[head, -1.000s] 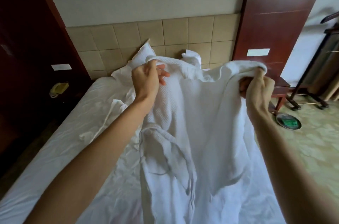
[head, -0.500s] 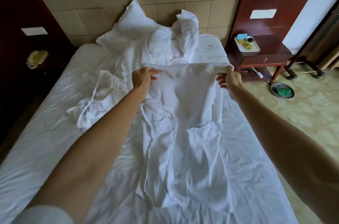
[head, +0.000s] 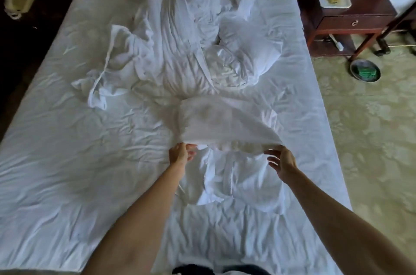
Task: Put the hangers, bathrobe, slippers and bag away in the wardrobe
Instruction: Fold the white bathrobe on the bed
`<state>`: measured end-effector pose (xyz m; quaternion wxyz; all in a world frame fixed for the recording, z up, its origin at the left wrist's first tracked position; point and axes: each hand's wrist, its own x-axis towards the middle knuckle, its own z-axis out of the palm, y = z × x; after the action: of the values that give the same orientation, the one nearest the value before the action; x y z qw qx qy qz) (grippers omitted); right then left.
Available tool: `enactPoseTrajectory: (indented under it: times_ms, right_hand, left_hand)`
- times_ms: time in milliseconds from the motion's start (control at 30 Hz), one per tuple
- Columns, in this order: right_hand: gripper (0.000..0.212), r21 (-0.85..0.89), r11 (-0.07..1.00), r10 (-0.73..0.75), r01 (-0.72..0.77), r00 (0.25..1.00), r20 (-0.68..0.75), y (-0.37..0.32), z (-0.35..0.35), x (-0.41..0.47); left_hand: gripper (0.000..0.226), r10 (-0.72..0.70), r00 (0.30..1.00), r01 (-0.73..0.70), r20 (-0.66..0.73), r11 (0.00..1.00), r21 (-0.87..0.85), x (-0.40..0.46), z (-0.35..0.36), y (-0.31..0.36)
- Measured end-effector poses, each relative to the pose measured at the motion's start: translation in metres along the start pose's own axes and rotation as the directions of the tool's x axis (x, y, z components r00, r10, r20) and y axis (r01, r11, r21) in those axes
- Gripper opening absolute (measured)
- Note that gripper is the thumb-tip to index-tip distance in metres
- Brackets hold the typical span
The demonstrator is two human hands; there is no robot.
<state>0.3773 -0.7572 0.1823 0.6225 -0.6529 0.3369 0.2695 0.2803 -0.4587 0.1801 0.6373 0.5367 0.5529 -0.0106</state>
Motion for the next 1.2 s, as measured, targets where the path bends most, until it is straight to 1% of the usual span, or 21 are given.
enactPoseTrajectory:
  times_ms: [100, 167, 233, 300, 333, 367, 400, 433, 467, 500, 567, 667, 733, 800, 867, 933, 1000, 1100, 1133, 1167, 1200]
  right_hand:
    - [0.027, -0.008, 0.987, 0.158, -0.158, 0.986, -0.046, 0.069, -0.018, 0.011]
    - [0.026, -0.006, 0.972, 0.232, -0.233, 0.97, -0.067, 0.103, -0.026, 0.013]
    - [0.027, -0.019, 0.96, 0.276, -0.279, 0.956, -0.096, 0.126, -0.031, 0.015]
    - [0.028, -0.068, 0.952, 0.287, -0.299, 0.946, -0.149, 0.145, -0.034, 0.017]
    - [0.03, -0.11, 0.956, 0.245, -0.273, 0.946, -0.214, 0.154, -0.035, 0.02]
    - [0.035, -0.178, 0.958, 0.16, -0.225, 0.933, -0.323, 0.161, -0.036, 0.019]
    - [0.042, -0.28, 0.947, 0.026, -0.158, 0.906, -0.422, 0.168, -0.035, 0.019]
    - [0.045, -0.359, 0.93, -0.108, -0.078, 0.877, -0.469, 0.172, -0.028, 0.017]
    - [0.044, -0.407, 0.913, -0.212, 0.013, 0.869, -0.447, 0.174, -0.016, 0.015]
    - [0.043, -0.439, 0.892, -0.295, 0.108, 0.875, -0.384, 0.175, 0.002, 0.014]
    - [0.039, -0.529, 0.8, -0.441, 0.282, 0.874, -0.202, 0.181, 0.049, 0.016]
    - [0.044, -0.681, 0.562, -0.58, 0.47, 0.811, 0.081, 0.204, 0.13, 0.028]
    - [0.058, -0.742, 0.43, -0.593, 0.514, 0.781, 0.196, 0.216, 0.189, 0.032]
    - [0.08, -0.825, 0.346, -0.527, 0.447, 0.82, 0.224, 0.227, 0.242, 0.035]
    - [0.102, -0.894, 0.317, -0.368, 0.318, 0.909, 0.194, 0.241, 0.282, 0.042]
    - [0.117, -0.927, 0.285, -0.257, 0.246, 0.951, 0.174, 0.25, 0.31, 0.051]
    - [0.125, -0.939, 0.277, -0.237, 0.204, 0.961, 0.139, 0.26, 0.327, 0.061]
    - [0.129, -0.941, 0.297, -0.257, 0.163, 0.963, 0.086, 0.27, 0.342, 0.073]
    - [0.129, -0.943, 0.293, -0.272, 0.159, 0.959, 0.078, 0.272, 0.343, 0.076]
    - [0.127, -0.947, 0.278, -0.287, 0.16, 0.955, 0.077, 0.272, 0.343, 0.077]
    - [0.125, -0.953, 0.259, -0.288, 0.16, 0.954, 0.082, 0.274, 0.343, 0.079]
  left_hand:
    - [0.031, -0.117, 0.993, 0.12, -0.032, 0.986, 0.118, 0.006, -0.017, -0.086]
    - [0.033, -0.178, 0.983, 0.181, -0.037, 0.968, 0.171, 0.008, -0.024, -0.125]
    - [0.033, -0.212, 0.976, 0.218, -0.049, 0.95, 0.223, 0.012, -0.03, -0.151]
    - [0.025, -0.248, 0.969, 0.243, -0.021, 0.922, 0.302, 0.013, -0.038, -0.163]
    - [0.019, -0.255, 0.967, 0.231, 0.016, 0.898, 0.375, 0.016, -0.042, -0.165]
    - [0.016, -0.237, 0.97, 0.188, 0.047, 0.86, 0.474, 0.02, -0.047, -0.168]
    - [0.019, -0.202, 0.978, 0.133, 0.061, 0.816, 0.563, 0.025, -0.053, -0.167]
    - [0.025, -0.156, 0.987, 0.104, 0.04, 0.807, 0.581, 0.032, -0.058, -0.164]
    - [0.03, -0.117, 0.993, 0.095, 0.007, 0.833, 0.545, 0.041, -0.063, -0.158]
    - [0.033, -0.08, 0.996, 0.087, -0.035, 0.865, 0.495, 0.052, -0.065, -0.151]
    - [0.04, -0.021, 0.996, 0.058, -0.087, 0.889, 0.455, 0.085, -0.062, -0.136]
    - [0.058, 0.038, 0.997, -0.001, -0.073, 0.89, 0.455, 0.14, -0.049, -0.113]
    - [0.074, 0.069, 0.996, -0.033, -0.057, 0.877, 0.479, 0.176, -0.04, -0.1]
    - [0.087, 0.061, 0.998, -0.044, -0.02, 0.872, 0.488, 0.207, -0.031, -0.091]
    - [0.095, 0.044, 0.999, -0.048, 0.02, 0.875, 0.482, 0.232, -0.024, -0.086]
    - [0.095, 0.026, 0.998, -0.055, 0.065, 0.863, 0.503, 0.245, -0.017, -0.081]
    - [0.094, 0.022, 0.995, -0.067, 0.099, 0.874, 0.481, 0.26, -0.007, -0.079]
    - [0.111, 0.028, 0.989, -0.089, 0.145, 0.898, 0.431, 0.281, 0.001, -0.08]
    - [0.112, 0.036, 0.988, -0.099, 0.149, 0.895, 0.436, 0.286, 0.003, -0.08]
    - [0.106, 0.039, 0.987, -0.105, 0.156, 0.892, 0.439, 0.284, 0.003, -0.077]
    - [0.093, 0.042, 0.985, -0.111, 0.166, 0.892, 0.439, 0.284, 0.003, -0.075]
